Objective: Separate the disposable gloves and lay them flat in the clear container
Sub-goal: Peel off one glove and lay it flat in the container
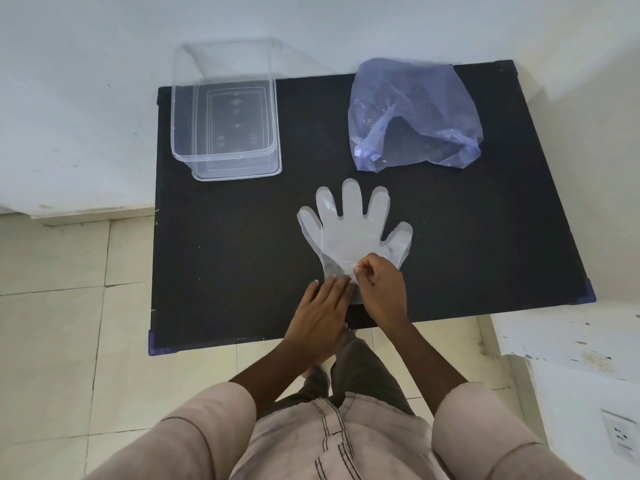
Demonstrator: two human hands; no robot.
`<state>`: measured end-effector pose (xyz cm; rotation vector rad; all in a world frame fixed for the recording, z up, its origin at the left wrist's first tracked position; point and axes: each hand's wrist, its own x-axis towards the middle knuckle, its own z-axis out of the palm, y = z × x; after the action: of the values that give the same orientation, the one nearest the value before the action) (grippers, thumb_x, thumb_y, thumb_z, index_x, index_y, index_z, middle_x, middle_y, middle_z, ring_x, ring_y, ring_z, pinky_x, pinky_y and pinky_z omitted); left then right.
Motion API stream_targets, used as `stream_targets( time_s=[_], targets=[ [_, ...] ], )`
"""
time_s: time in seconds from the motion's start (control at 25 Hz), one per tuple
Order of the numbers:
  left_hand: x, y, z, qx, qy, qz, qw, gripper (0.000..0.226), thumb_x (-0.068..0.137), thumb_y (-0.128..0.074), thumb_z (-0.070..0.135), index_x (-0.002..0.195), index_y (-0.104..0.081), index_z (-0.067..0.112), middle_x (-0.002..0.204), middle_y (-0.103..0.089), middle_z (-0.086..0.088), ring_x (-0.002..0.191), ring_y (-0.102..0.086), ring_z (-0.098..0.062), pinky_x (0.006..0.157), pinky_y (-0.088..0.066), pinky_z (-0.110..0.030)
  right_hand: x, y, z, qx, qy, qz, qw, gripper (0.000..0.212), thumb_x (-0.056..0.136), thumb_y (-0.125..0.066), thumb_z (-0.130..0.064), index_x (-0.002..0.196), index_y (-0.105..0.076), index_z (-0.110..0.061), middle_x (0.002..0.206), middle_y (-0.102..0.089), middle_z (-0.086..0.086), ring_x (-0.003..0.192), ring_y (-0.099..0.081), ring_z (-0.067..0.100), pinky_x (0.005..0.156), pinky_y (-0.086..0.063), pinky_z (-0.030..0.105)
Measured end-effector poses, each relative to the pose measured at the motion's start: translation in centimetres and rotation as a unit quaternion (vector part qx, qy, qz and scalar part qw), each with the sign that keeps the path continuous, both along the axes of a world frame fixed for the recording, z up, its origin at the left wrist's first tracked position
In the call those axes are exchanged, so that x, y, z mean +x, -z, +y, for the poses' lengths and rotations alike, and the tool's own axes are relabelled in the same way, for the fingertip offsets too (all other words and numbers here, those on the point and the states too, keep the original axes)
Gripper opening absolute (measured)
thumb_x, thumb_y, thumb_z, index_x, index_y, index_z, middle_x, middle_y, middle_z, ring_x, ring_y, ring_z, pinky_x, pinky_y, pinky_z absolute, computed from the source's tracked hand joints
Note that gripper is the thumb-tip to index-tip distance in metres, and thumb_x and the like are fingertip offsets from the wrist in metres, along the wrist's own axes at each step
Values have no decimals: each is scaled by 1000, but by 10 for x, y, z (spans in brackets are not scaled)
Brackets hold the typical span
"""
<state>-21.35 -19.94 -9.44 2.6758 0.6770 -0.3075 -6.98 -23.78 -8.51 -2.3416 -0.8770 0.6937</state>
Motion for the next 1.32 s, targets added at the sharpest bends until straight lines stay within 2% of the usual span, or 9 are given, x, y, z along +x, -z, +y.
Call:
stream_targets(
  time_s=[0.12,0.32,0.48,0.64,0.8,0.92,1.12,1.24,1.32],
  targets=[
    [7,14,-2,0,31,29,999,77,96,-21,57,151,8,12,159,11,-9,147,14,-28,117,10,-46,7,-2,4,1,-5,-13,1000,24,96,-52,-32,101,-64,-11,105,-71,10,94,-66,21,92,-52,33],
    [6,25,1,-7,26,67,997,89,87,-9,73,145,22,14,157,20,-7,146,18,-28,118,12,-45,17,-11,12,14,-27,-38,999,22,96,-54,-30,96,-64,-10,100,-71,10,89,-66,20,89,-51,30],
    [3,27,-1,-10,20,62,998,91,86,-8,75,146,20,13,157,20,-6,146,18,-28,117,14,-46,32,-25,18,19,-43,-41,998,18,95,-56,-28,94,-64,-12,97,-72,8,84,-65,16,85,-53,27],
    [3,25,1,-9,20,51,998,90,87,-9,74,145,21,13,158,19,-7,147,16,-28,119,9,-47,57,-54,35,38,-64,-70,995,12,93,-58,-21,84,-62,-13,88,-69,5,74,-58,10,70,-46,20],
    [3,25,0,-25,9,47,999,90,87,-9,76,146,19,14,156,20,-5,148,14,-30,119,4,-50,85,-86,54,78,-77,-91,990,11,90,-58,-15,82,-64,-9,84,-70,5,75,-63,16,71,-53,30],
    [3,21,0,-27,17,57,998,89,84,-3,77,143,25,17,154,25,-3,147,18,-28,119,7,-48,105,-98,67,87,-93,-114,985,13,92,-57,-19,85,-64,-9,86,-71,7,77,-64,19,73,-51,29],
    [5,19,1,-25,22,81,996,88,84,-4,76,143,25,17,161,18,-7,147,18,-28,119,8,-48,133,-116,84,95,-83,-137,983,13,93,-56,-17,87,-65,-9,85,-72,8,75,-66,21,62,-41,16],
    [11,3,4,-49,6,89,995,85,91,-13,70,148,16,15,163,10,-9,148,14,-27,120,7,-48,138,-123,84,96,-138,-147,975,11,92,-58,-16,87,-65,-9,82,-72,10,73,-66,22,66,-44,20],
    [19,-28,15,-79,-41,16,996,77,95,-23,61,152,-2,15,164,-4,-7,150,-2,-26,120,-4,-45,139,-128,82,77,-213,-132,965,11,93,-59,-19,87,-63,-11,84,-71,10,74,-66,22,70,-47,25]
  ],
)
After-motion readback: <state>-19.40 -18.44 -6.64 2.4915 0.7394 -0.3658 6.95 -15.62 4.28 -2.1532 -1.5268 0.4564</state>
